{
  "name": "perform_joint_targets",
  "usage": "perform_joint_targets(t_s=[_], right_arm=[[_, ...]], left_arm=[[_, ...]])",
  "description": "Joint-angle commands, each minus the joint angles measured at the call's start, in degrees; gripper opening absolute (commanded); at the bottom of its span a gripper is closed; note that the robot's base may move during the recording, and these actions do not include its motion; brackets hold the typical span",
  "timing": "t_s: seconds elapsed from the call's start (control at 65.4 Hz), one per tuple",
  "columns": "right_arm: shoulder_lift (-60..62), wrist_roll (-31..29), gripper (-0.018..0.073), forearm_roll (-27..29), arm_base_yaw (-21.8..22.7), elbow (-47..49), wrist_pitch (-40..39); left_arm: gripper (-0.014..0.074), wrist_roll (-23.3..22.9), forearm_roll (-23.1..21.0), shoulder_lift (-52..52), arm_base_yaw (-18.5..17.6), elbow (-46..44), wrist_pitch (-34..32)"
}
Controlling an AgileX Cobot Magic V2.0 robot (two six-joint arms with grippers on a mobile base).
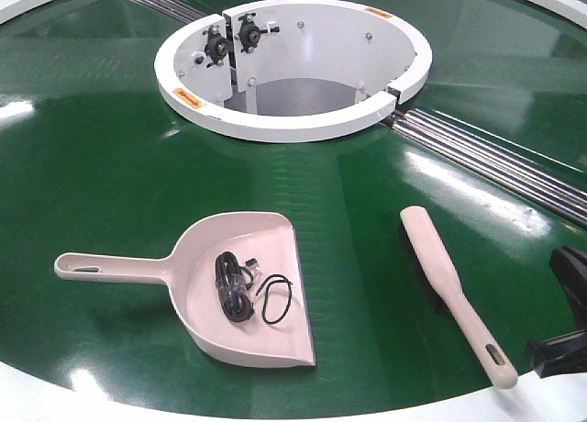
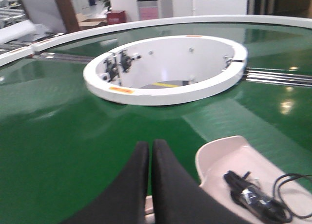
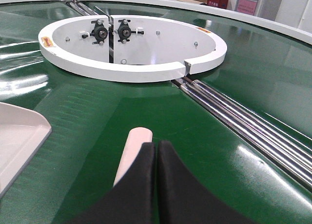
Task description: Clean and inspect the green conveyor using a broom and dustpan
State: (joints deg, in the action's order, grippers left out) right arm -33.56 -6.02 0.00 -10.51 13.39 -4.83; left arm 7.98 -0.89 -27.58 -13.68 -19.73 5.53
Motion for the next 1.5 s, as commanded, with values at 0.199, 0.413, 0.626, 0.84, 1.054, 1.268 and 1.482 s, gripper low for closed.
perform_joint_targets(t_s=[0.199, 0.413, 0.626, 0.84, 1.054, 1.268, 1.482], right_arm=[[-0.1, -0.1, -0.0003, 0.0, 0.2, 1.6, -4.4], [-0.1, -0.1, -0.0003, 0.0, 0.2, 1.6, -4.4], [-0.1, -0.1, -0.0003, 0.0, 0.2, 1.6, -4.4], [-0.1, -0.1, -0.0003, 0.0, 0.2, 1.6, -4.4], [-0.1, -0.1, -0.0003, 0.0, 0.2, 1.6, -4.4], [-0.1, -0.1, -0.0003, 0.0, 0.2, 1.6, -4.4], [-0.1, -0.1, -0.0003, 0.0, 0.2, 1.6, -4.4]], left_arm=[[-0.0006, -0.6, -0.6, 6.8, 7.4, 4.6, -1.7], [-0.0006, -0.6, -2.1, 20.7, 12.1, 17.5, -2.7], [-0.0006, -0.6, -2.0, 28.7, 12.8, 22.3, -2.5], [-0.0006, -0.6, -2.0, 28.4, 12.8, 22.3, -2.5], [-0.0006, -0.6, -2.0, 28.4, 12.8, 22.3, -2.5], [-0.0006, -0.6, -2.0, 28.4, 12.8, 22.3, -2.5], [-0.0006, -0.6, -2.0, 28.4, 12.8, 22.3, -2.5]])
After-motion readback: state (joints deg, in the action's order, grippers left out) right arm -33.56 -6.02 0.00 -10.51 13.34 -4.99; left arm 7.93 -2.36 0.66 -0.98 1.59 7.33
